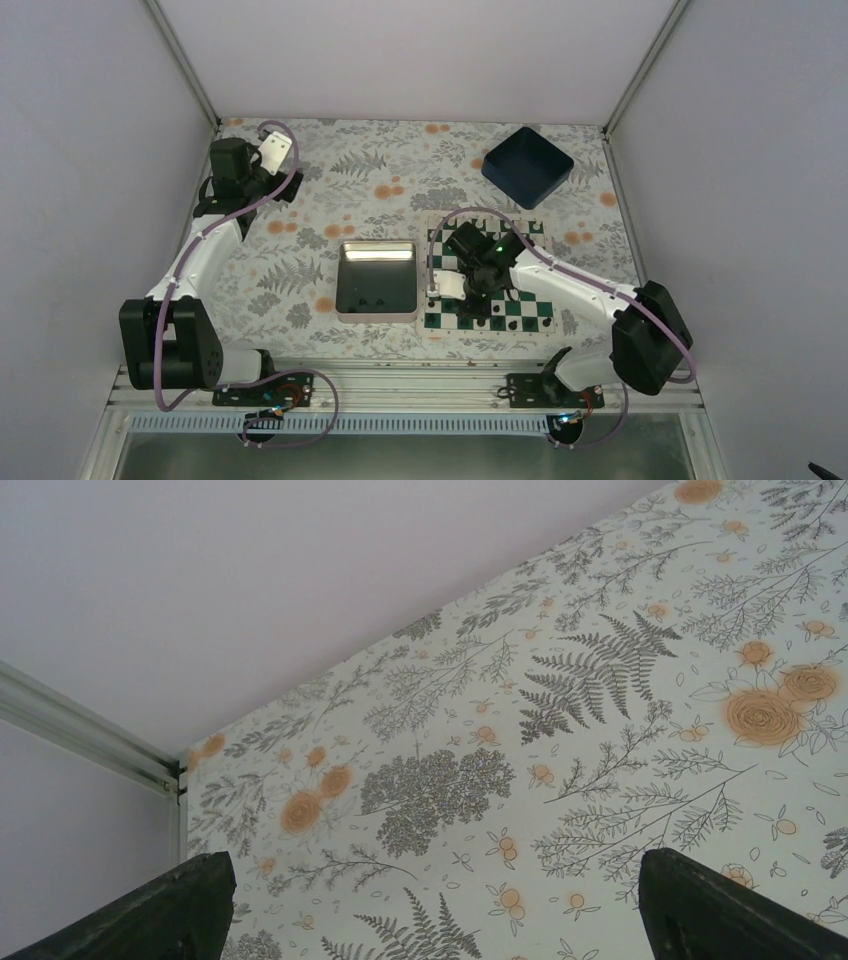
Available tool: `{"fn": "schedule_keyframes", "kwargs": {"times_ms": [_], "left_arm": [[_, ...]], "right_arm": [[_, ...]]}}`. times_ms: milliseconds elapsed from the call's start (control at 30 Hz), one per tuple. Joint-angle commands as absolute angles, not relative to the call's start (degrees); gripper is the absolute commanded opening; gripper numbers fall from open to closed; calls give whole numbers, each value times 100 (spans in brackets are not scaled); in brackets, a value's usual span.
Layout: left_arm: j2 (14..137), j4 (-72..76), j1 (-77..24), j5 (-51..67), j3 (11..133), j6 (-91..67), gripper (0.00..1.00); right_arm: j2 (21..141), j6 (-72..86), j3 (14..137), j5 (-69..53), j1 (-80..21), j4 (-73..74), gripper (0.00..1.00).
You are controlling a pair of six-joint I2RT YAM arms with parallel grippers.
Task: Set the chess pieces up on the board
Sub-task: Place the chess piece on the chessboard.
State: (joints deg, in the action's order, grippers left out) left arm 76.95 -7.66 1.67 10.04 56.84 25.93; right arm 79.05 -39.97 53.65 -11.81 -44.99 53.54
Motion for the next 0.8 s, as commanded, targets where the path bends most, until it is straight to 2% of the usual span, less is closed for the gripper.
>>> {"fn": "schedule_keyframes", "kwargs": {"times_ms": [0, 767], "left_arm": [[7707, -732, 184, 965, 5733, 2579, 100], [7820, -745, 185, 961, 5763, 2593, 100]], "right_arm": [[8044, -3944, 5160, -1715, -4703, 5053, 8], [8847, -4063, 4966, -1400, -4781, 4204, 8]]}}
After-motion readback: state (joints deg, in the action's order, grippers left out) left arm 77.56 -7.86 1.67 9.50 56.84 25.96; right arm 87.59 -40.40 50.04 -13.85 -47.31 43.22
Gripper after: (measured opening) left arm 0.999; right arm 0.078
